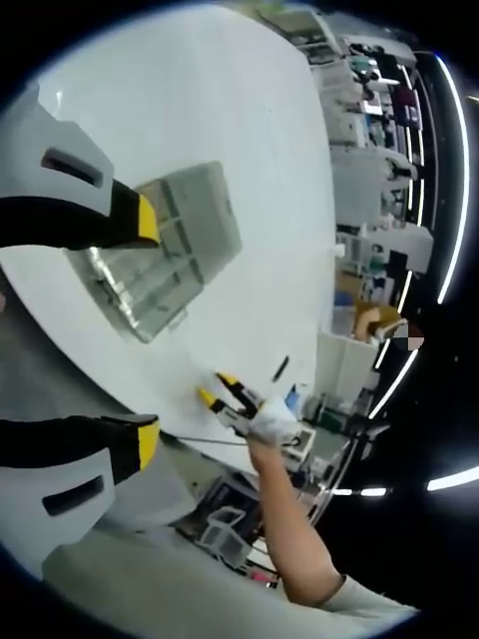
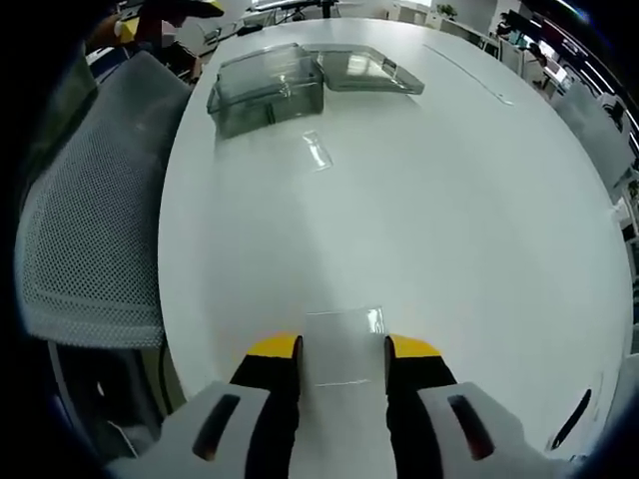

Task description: Insert the divider into the dual guide fixture by aligning both edges with the guide slots and pushing it downward to the bottom, including one-sided entry, uneven engagement, binding, and posture correction.

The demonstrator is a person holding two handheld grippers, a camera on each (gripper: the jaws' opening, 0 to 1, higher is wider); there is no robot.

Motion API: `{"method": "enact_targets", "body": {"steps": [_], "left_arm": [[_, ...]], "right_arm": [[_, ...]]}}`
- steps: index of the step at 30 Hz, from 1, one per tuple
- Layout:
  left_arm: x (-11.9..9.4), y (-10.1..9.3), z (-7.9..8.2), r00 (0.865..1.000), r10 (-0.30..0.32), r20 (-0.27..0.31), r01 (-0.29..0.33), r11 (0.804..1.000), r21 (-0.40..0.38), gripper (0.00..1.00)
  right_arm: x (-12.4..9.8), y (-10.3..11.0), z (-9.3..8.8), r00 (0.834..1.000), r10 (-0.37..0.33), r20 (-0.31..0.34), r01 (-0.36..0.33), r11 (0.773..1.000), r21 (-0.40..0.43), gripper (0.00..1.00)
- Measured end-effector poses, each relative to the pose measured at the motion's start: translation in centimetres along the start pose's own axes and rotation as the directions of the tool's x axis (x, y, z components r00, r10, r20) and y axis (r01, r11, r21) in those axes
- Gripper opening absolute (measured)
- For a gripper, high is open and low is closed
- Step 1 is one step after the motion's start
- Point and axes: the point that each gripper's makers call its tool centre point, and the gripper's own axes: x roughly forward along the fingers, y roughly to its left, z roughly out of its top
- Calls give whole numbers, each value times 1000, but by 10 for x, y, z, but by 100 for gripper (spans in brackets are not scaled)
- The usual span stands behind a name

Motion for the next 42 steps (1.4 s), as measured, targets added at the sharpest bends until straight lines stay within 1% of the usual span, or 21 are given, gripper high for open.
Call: {"method": "enact_targets", "body": {"steps": [9, 14, 19, 22, 29, 35, 42], "left_arm": [[2, 1, 0, 1000, -3, 2, 3, 1000, -7, 66], [2, 3, 0, 1000, -1, 6, 1, 1000, -12, 66], [3, 4, 0, 1000, -2, 8, 2, 1000, -14, 65], [3, 4, -1, 1000, -2, 9, 2, 1000, -14, 65], [0, 5, -1, 1000, 1, 15, -1, 1000, -15, 65], [-2, 6, 1, 1000, 2, 21, -1, 1000, -12, 65], [-3, 4, 1, 1000, -2, 23, 2, 1000, -11, 65]], "right_arm": [[0, 0, 1, 1000, 25, -18, -25, 1000, 3, 31], [1, 0, 2, 999, 37, -30, -37, 999, -16, 31], [2, -1, 4, 997, 38, -63, -41, 998, -42, 29], [2, 1, 5, 994, 41, -103, -47, 997, -58, 28], [3, 0, 4, 988, 36, -150, -45, 997, -59, 27], [2, 2, 5, 986, 28, -166, -40, 997, -70, 27], [1, 3, 7, 986, 14, -166, -27, 997, -78, 27]]}}
